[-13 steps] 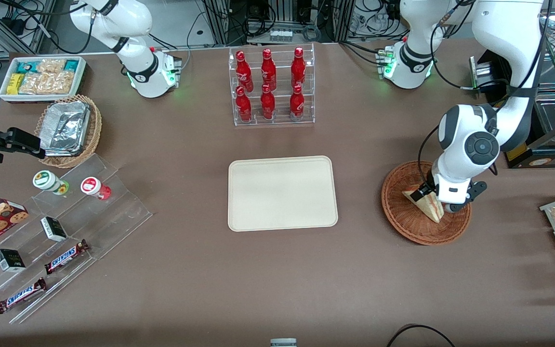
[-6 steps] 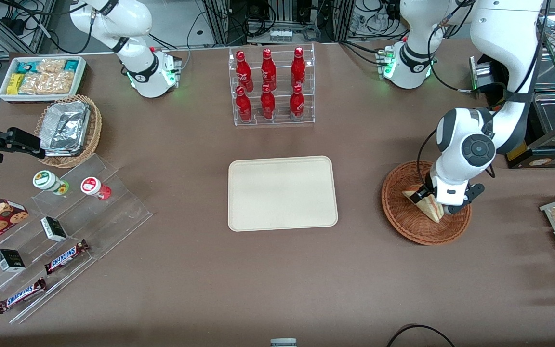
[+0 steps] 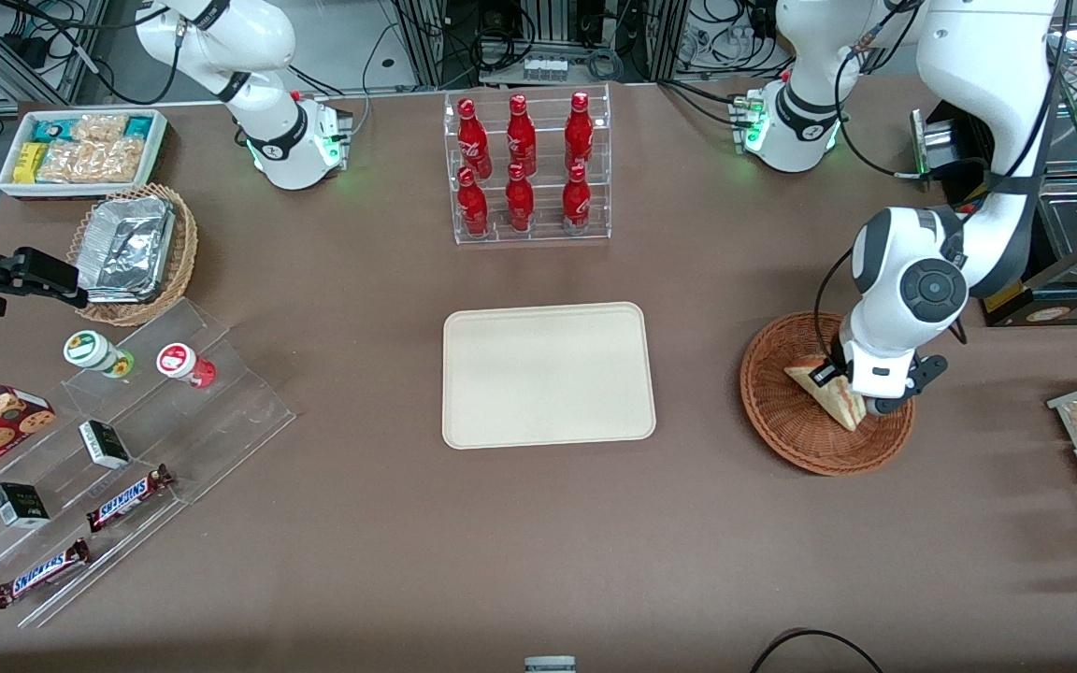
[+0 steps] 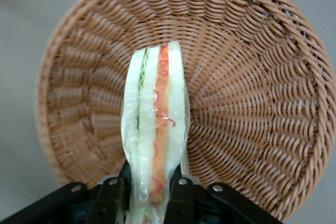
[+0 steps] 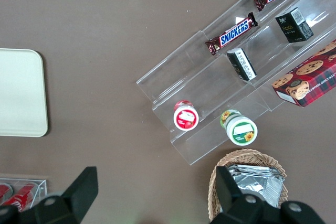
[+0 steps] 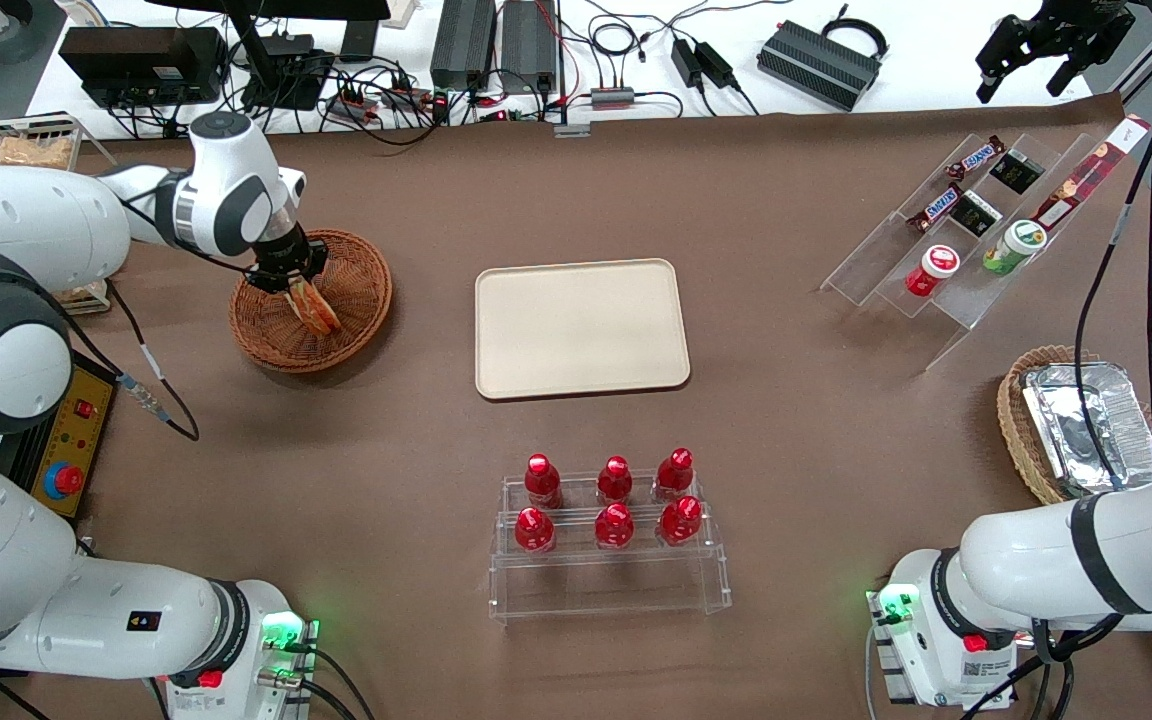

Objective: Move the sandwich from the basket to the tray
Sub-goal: 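Lift the sandwich out of the basket and carry it toward the beige tray, then lower the sandwich onto the tray center and open the left gripper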

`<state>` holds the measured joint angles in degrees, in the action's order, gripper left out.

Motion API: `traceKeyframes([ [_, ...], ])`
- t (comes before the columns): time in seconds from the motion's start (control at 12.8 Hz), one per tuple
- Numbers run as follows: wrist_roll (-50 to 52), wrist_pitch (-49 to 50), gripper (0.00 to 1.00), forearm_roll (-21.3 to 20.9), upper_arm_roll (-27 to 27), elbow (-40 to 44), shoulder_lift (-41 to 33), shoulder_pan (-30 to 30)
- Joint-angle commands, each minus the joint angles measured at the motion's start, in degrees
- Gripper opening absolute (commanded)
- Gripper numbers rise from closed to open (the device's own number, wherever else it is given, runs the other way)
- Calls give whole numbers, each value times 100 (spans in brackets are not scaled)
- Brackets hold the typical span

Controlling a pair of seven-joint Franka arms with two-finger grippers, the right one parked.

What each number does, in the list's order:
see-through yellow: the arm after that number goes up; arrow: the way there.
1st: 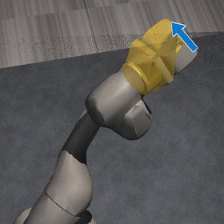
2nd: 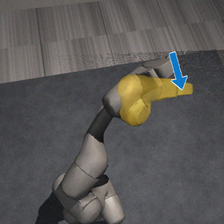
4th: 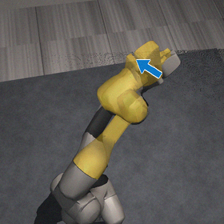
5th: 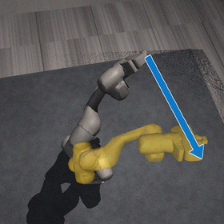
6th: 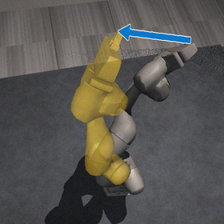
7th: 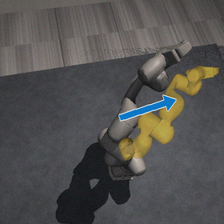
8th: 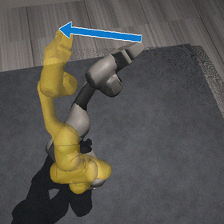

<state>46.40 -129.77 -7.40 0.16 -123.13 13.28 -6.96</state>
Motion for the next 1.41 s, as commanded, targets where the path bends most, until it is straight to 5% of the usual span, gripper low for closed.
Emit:
traceKeyframes([
  [0.0,71,1553,0,-139,159,900,-396,-86],
  [0.39,141,3439,0,-25,695,2984,-134,-937],
  [0.62,62,3449,0,581,731,3679,155,-1561],
  [0.86,115,3484,0,591,749,4435,840,-2229],
  [1.33,168,3002,0,353,731,4693,1878,-3479],
])
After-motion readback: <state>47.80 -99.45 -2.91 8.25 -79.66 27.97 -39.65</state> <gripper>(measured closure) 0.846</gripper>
